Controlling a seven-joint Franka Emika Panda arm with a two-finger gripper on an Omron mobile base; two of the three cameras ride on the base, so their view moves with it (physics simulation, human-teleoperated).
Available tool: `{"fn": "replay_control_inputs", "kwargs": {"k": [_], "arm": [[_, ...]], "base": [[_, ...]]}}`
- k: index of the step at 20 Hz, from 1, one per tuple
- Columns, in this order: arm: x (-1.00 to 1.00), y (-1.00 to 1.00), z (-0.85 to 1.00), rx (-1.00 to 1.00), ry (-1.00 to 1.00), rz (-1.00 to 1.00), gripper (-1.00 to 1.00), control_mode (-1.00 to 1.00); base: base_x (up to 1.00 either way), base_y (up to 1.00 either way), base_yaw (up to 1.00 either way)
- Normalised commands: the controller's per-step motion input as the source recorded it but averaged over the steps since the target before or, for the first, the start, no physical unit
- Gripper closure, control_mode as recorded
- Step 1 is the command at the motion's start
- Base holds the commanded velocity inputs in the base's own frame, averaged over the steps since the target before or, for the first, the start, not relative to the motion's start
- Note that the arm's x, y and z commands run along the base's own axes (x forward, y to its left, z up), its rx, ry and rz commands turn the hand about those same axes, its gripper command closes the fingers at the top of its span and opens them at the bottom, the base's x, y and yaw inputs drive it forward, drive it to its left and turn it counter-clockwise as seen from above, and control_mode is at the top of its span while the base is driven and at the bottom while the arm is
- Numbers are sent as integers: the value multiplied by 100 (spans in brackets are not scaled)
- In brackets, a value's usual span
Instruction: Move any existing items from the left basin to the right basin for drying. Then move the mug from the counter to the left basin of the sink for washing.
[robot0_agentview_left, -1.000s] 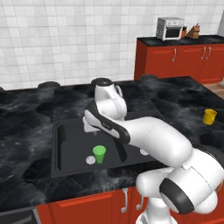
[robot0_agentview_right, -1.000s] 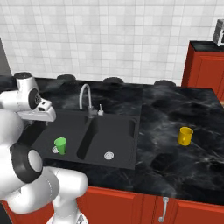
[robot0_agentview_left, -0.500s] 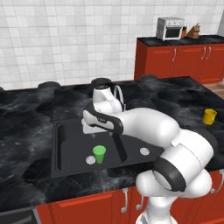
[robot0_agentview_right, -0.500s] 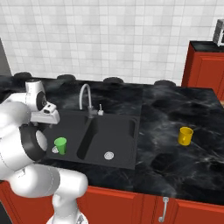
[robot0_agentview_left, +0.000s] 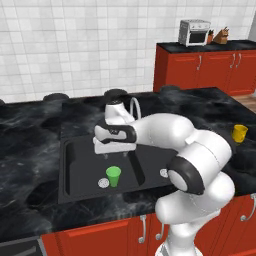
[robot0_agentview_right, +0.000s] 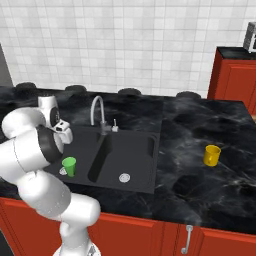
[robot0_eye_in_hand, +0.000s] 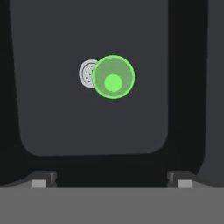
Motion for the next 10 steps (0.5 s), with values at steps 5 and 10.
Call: {"fn": "replay_control_inputs", "kwargs": {"k": [5, 10], "arm": [[31, 4, -27, -1, 6, -2, -100, -100], [26, 6, -27, -2, 4, -2, -100, -100]], "base": [[0, 0, 0], [0, 0, 0]]}}
